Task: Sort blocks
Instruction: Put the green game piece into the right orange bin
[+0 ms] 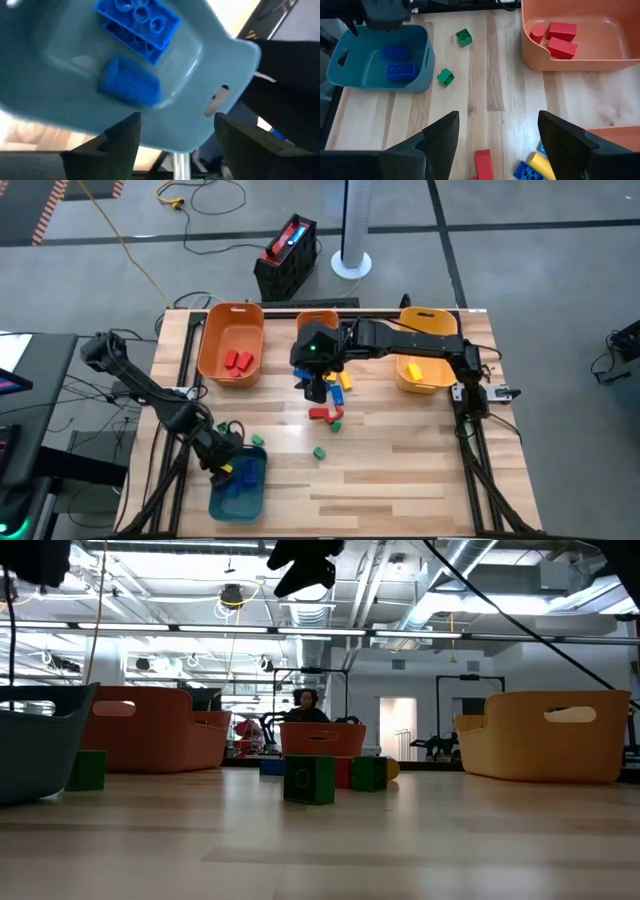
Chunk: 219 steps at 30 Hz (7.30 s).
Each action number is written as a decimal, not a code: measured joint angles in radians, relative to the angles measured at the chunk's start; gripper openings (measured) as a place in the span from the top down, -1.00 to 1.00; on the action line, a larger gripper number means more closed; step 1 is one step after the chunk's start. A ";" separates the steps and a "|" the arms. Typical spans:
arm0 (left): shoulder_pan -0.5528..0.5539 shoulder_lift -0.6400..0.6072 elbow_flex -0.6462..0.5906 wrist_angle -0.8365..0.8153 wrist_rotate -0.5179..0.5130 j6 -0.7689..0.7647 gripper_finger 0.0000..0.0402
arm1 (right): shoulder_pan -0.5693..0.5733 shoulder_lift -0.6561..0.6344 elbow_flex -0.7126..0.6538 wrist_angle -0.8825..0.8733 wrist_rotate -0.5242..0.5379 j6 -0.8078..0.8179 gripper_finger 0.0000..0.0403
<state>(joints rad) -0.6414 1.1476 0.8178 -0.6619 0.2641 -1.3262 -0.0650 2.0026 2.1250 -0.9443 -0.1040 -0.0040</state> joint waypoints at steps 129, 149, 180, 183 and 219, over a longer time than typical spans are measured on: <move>0.590 0.089 -0.111 -0.212 -0.162 0.939 -0.25 | 0.079 -0.001 -0.001 0.064 0.019 0.086 -0.40; 0.459 0.252 -0.111 -0.176 -0.295 1.048 0.12 | 0.078 -0.001 -0.001 0.062 0.019 0.082 -0.40; 0.676 -0.009 0.246 -0.072 -0.863 1.321 0.36 | -0.083 -0.020 -0.034 0.208 -0.094 0.478 -0.40; 0.676 0.022 0.270 -0.029 -0.872 1.361 0.35 | -0.085 -0.019 -0.034 0.220 -0.053 0.505 -0.40; 0.577 0.032 0.301 0.241 -1.015 1.447 0.33 | -0.115 -0.019 -0.073 0.302 0.069 0.528 -0.39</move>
<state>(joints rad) -0.0641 1.1797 1.1191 -0.4207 -0.7505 0.1209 -0.1802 1.9835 2.0518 -0.6426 -0.0353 0.5240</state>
